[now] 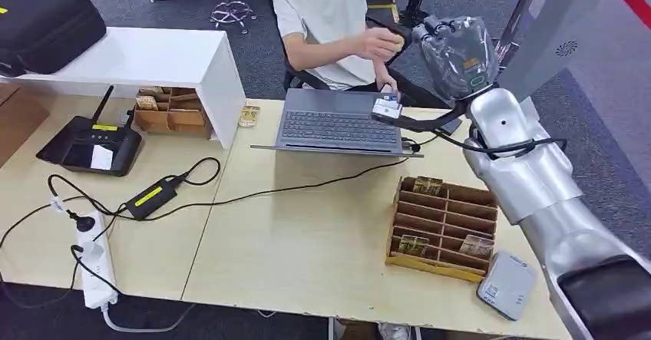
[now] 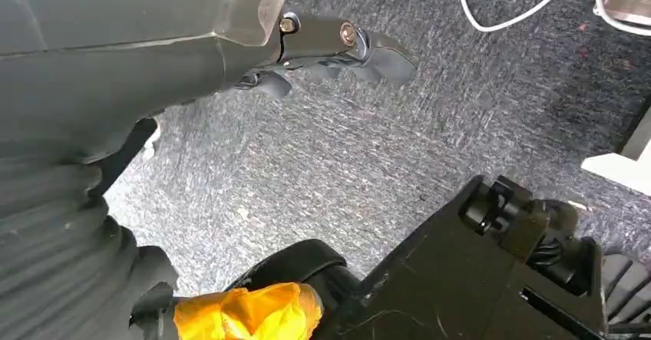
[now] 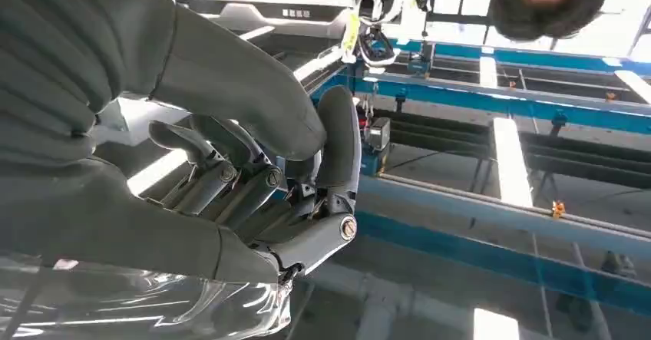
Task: Pass the card to the sensor for recognition and then transmit it.
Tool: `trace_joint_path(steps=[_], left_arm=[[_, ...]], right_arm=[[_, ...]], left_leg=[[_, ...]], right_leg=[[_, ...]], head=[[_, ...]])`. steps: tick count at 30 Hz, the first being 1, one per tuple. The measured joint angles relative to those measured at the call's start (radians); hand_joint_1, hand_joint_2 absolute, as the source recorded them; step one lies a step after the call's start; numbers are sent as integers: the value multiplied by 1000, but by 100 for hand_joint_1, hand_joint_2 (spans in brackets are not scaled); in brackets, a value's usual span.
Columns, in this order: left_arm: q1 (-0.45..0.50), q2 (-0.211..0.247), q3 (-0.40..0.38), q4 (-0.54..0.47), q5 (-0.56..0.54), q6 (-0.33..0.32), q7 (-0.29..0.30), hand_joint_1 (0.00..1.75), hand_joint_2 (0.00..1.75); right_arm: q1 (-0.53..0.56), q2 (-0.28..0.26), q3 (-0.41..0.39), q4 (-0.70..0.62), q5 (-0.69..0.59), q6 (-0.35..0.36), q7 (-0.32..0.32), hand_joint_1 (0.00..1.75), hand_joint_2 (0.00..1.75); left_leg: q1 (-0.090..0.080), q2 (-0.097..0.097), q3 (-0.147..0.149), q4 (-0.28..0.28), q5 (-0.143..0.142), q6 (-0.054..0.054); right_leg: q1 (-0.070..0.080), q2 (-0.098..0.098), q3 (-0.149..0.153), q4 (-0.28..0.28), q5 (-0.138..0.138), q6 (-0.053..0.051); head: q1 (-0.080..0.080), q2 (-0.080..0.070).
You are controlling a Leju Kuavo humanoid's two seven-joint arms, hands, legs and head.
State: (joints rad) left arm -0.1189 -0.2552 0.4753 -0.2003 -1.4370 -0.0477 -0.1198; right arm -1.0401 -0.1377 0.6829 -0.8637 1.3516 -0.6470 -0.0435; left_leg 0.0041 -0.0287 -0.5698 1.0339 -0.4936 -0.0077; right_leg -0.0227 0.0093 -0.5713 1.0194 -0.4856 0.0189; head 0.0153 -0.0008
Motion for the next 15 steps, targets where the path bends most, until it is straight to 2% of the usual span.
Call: trace_joint_path(steps=[10, 15], left_arm=[[0, 0, -5, 0, 0, 0, 3, 0, 175], [3, 2, -5, 0, 17, 3, 3, 0, 175]], right_arm=[[0, 0, 20, 10, -5, -11, 0, 175, 175], [54, -45, 20, -53, -31, -41, -17, 175, 175]], left_leg=[[0, 0, 0, 0, 0, 0], [0, 0, 0, 0, 0, 0]], right_leg=[[0, 0, -1, 0, 0, 0], [0, 0, -1, 0, 0, 0]], head=[[0, 0], [0, 0]])
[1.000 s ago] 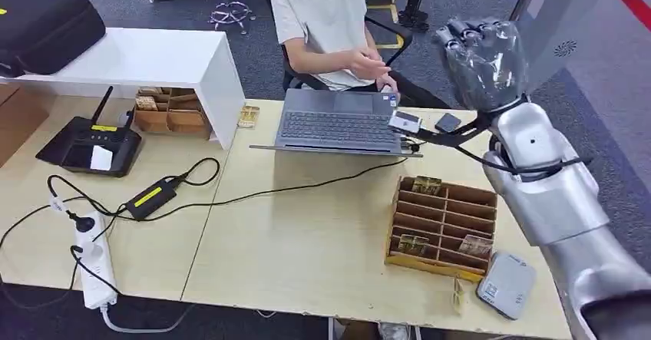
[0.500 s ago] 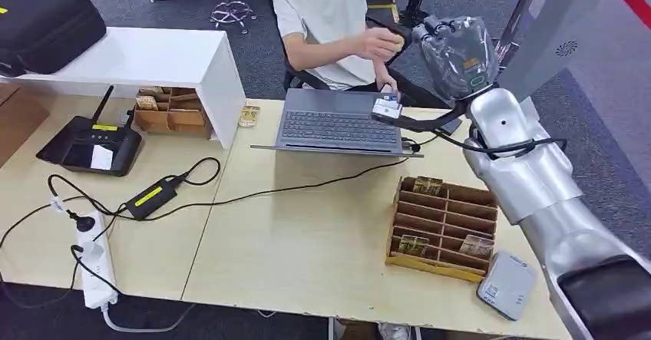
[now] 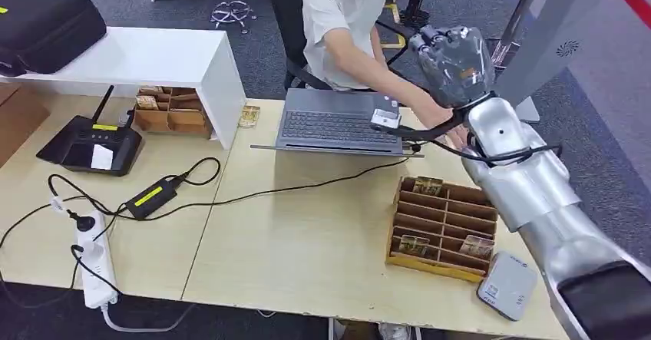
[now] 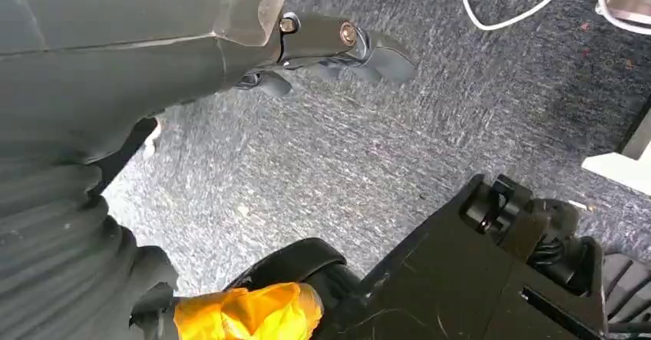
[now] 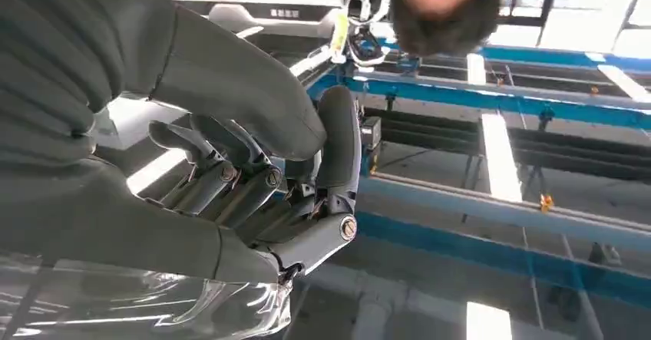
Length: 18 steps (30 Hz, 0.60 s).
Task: Pass the card to the sensor for recognition and then transmit it.
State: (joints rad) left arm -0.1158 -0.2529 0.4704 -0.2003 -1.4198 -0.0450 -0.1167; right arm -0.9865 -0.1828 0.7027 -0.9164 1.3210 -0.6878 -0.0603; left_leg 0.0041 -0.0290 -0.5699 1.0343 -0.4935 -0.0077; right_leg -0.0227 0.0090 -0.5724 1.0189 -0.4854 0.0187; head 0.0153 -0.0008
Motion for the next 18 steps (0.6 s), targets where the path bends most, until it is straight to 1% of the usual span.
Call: trace_joint_path(steps=[4, 6, 8, 10, 13, 18], left_arm=[[7, 3, 0, 0, 17, 7, 3, 0, 175], [8, 5, 0, 0, 21, 10, 10, 0, 175], [10, 6, 0, 0, 29, 16, 12, 0, 175], [10, 6, 0, 0, 34, 18, 13, 0, 175], [10, 6, 0, 0, 37, 18, 15, 0, 175], [12, 6, 0, 0, 52, 17, 15, 0, 175]], right_arm=[[93, -75, -27, -120, -12, -4, -19, 175, 175], [159, -113, -57, -194, -14, -4, -37, 175, 175], [229, -140, -102, -268, -16, -4, -66, 175, 175], [286, -155, -145, -326, -14, -4, -86, 175, 175], [341, -171, -189, -385, -11, -4, -95, 175, 175], [432, -173, -258, -469, 10, -4, -142, 175, 175]], left_leg=[[0, 0, -1, 0, 0, 0], [0, 0, -1, 0, -1, 1], [0, 0, -1, 0, -1, 1], [0, 0, -1, 0, -1, 1], [0, 0, -1, 0, -1, 1], [0, 0, -1, -1, -1, 1]], right_leg=[[0, 0, 0, -1, 0, 0], [0, 0, 0, -1, 0, 0], [0, 0, 0, -1, 0, 0], [0, 0, 0, -1, 0, 0], [0, 0, -1, -1, 0, 0], [0, 0, -1, 0, 0, 0]], head=[[0, 0], [0, 0], [0, 0], [0, 0], [0, 0], [0, 0]])
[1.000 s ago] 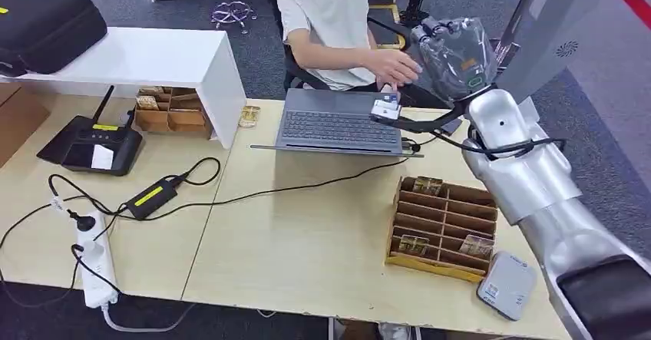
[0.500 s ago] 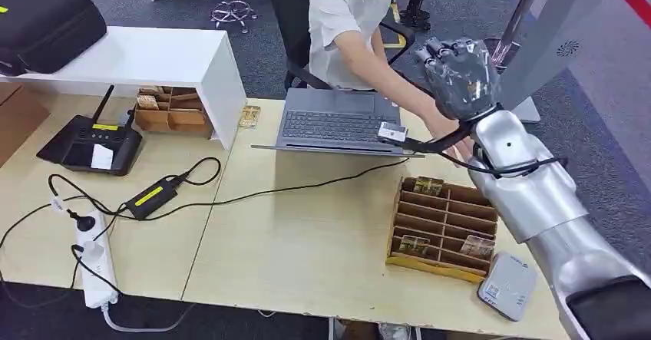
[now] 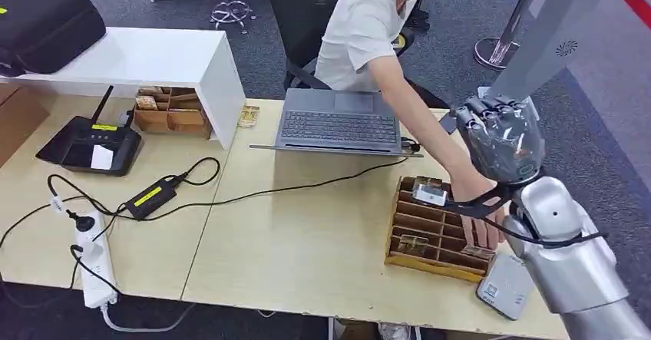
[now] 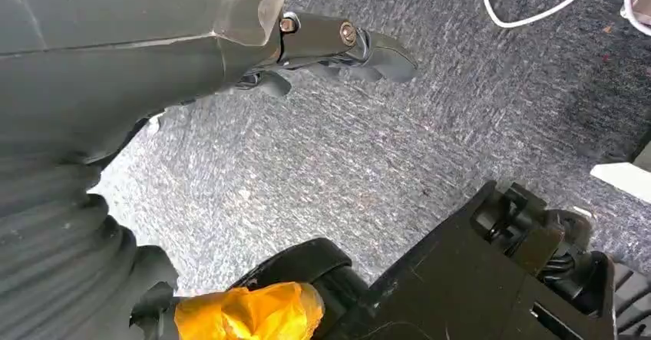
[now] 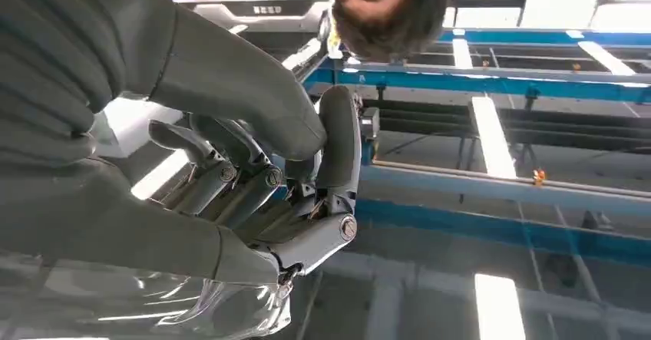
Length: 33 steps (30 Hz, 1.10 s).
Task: Pass the card to the sensor for recognition and then transmit it.
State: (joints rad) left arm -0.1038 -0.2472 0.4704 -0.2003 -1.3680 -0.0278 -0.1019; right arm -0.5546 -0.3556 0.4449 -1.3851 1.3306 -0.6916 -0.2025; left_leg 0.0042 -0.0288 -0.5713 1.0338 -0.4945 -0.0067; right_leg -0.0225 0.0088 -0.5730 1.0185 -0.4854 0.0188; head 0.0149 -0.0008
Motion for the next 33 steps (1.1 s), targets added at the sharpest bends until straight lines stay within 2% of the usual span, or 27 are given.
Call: trace_joint_path(steps=[5, 15, 16, 22, 27, 33], left_arm=[[0, 0, 0, 0, 2, -1, 0, 0, 175], [0, 0, 0, 0, 7, 0, 0, 0, 175], [0, 0, 0, 0, 8, 1, 0, 0, 175], [1, 0, 2, 0, 21, 1, -1, 0, 175], [6, 0, 12, 0, 39, 20, 3, 0, 175], [14, 0, 36, 0, 74, 47, 6, 0, 175]], right_arm=[[44, 8, -48, -44, 0, 0, -22, 175, 175], [74, 17, -77, -71, -2, 0, -42, 175, 175], [75, 19, -80, -71, -3, 0, -46, 0, 175], [105, 31, -91, -96, -3, 0, -69, 0, 175], [152, 28, -91, -118, -23, 0, -43, 0, 175], [312, -24, -92, -242, -17, 0, -18, 0, 175]], left_leg=[[0, 0, 0, 0, 0, 0], [0, 0, 0, 0, 0, 0], [0, 0, 0, 0, 0, 0], [0, 0, 0, 0, 0, 0], [0, 0, 0, 0, 0, 0], [0, 0, 0, 0, -1, 0]], right_leg=[[0, 0, 0, 0, 0, 0], [0, 0, 0, 0, 0, 0], [0, 0, 0, 0, 0, 0], [0, 0, 0, 0, 0, 0], [0, 0, 0, 0, 0, 0], [0, 0, -1, -1, 0, 0]], head=[[0, 0], [0, 0], [0, 0], [0, 0], [0, 0], [0, 0]])
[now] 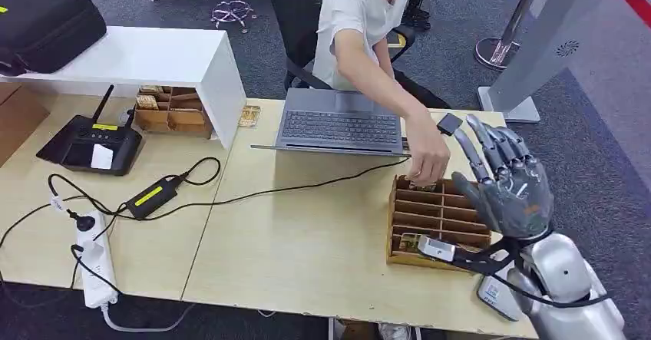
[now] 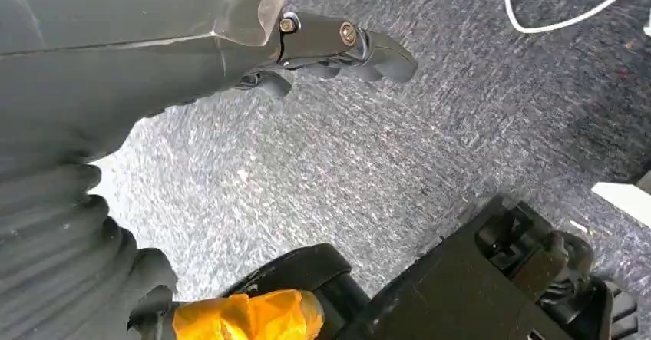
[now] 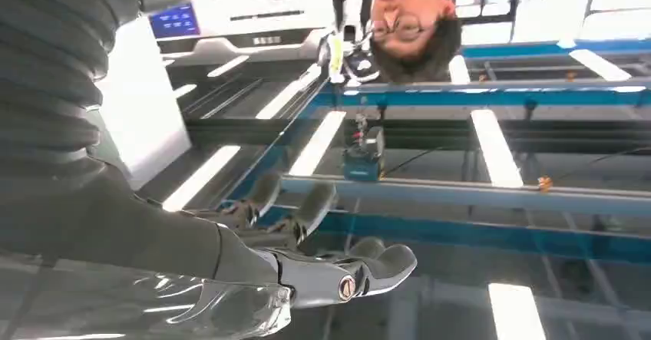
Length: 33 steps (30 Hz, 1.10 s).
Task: Pass the card to the sensor for recognition and then transmit it.
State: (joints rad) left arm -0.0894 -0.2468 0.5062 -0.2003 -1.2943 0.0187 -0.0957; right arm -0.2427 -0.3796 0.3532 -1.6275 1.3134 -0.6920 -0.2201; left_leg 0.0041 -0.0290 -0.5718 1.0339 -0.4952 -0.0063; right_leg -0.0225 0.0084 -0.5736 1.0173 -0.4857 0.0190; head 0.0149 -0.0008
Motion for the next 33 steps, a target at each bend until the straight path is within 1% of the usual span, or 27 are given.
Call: trace_joint_path(steps=[2, 4, 8, 11, 14, 15, 16, 21, 22, 23, 25, 26, 27, 28, 30, 31, 33], left_arm=[[2, 0, 9, 0, 12, 11, 0, 0, 175], [5, 0, 20, 0, 24, 18, 0, 0, 175], [6, 1, 33, 0, 30, 26, 0, 0, 175], [8, 1, 43, 0, 37, 30, 0, 0, 175], [11, 1, 51, 0, 40, 34, 0, 0, 175], [11, 1, 55, 0, 38, 35, 0, 0, 175], [11, 1, 61, 0, 32, 37, 0, 0, 175], [11, 1, 80, 0, 27, 38, 0, 0, 175], [11, 1, 83, 0, 27, 38, 0, 0, 175], [11, 1, 84, 0, 27, 38, -1, 0, 175], [10, 1, 88, 0, 27, 38, -1, 0, 175], [10, 1, 88, 0, 27, 38, -3, 0, 175], [10, 1, 89, 0, 27, 38, -5, 0, 175], [10, 1, 89, 0, 27, 37, -7, 0, 175], [10, 1, 89, 0, 27, 35, -10, 0, 175], [10, 2, 89, 0, 27, 34, -10, 0, 175], [10, 2, 89, 0, 27, 32, -11, 0, 175]], right_arm=[[84, -12, -20, -61, 7, 0, -25, 0, 175], [176, -13, -61, -138, 16, -1, -46, 0, 175], [281, -16, -106, -217, 18, -1, -61, 0, 175], [358, -14, -149, -266, 12, -1, -118, 0, 175], [439, 10, -209, -310, -3, -1, -169, 0, 175], [459, 16, -222, -318, -3, -1, -169, 0, 175], [480, 18, -233, -329, -1, -1, -151, 0, 175], [546, 19, -244, -332, -19, 0, -134, 0, 175], [556, 17, -245, -328, -27, 3, -121, 0, 175], [562, 2, -240, -319, -40, 17, -88, 0, 175], [566, -60, -214, -293, -65, 38, -1, 0, 175], [565, -93, -201, -283, -78, 46, 30, 0, 175], [561, -118, -188, -277, -94, 76, 52, 0, 175], [554, -143, -172, -270, -113, 121, 68, 0, 175], [530, -210, -138, -252, -174, 251, 84, 0, 175], [517, -235, -128, -246, -192, 283, 84, 0, 175], [493, -271, -113, -236, -210, 313, 84, 0, 175]], left_leg=[[0, 0, 0, 0, -1, 0], [0, 0, -1, 0, -1, 1], [0, 2, 0, 0, -2, -1], [0, 1, 0, 0, -2, -1], [0, 1, 0, -1, -2, -1], [0, 2, 0, -1, -2, -1], [0, 2, 0, -1, -2, -1], [0, 2, 0, 0, -2, -1], [0, 2, 0, -1, -2, -1], [0, 2, 0, -1, -2, -1], [0, 3, 0, 0, -2, 0], [0, 3, 0, 0, -2, 0], [0, 3, 0, 0, -2, 0], [-1, 3, 0, 0, -2, 0], [-1, 3, 0, 0, -2, 0], [-1, 3, 0, 0, -2, 0], [-1, 3, 1, 0, -2, 0]], right_leg=[[0, 0, 0, 0, -1, 0], [0, -1, 0, 0, -2, 0], [0, 1, 0, 0, -2, 0], [0, 0, 0, 0, -2, 0], [0, 1, 0, 0, -2, 0], [0, 1, 0, 0, -2, 0], [0, 1, 0, 0, -2, 0], [0, 1, 0, 0, -2, 0], [0, 1, 0, 0, -2, 0], [0, 1, 0, 0, -2, 0], [0, 2, 0, 0, -2, 0], [0, 2, 0, 0, -1, 0], [0, 2, 0, 0, -1, 0], [-1, 2, 1, 0, -1, 0], [-1, 2, 1, 0, -1, 1], [-1, 2, 1, 0, -1, 1], [-1, 2, 1, 0, -1, 1]], head=[[0, 0], [0, 0], [0, 0], [0, 0], [0, 0], [0, 0], [1, 0], [0, 0], [0, 0], [0, 0], [0, 0], [0, 0], [1, 0], [0, 0], [0, 0], [1, 0], [0, 0]])
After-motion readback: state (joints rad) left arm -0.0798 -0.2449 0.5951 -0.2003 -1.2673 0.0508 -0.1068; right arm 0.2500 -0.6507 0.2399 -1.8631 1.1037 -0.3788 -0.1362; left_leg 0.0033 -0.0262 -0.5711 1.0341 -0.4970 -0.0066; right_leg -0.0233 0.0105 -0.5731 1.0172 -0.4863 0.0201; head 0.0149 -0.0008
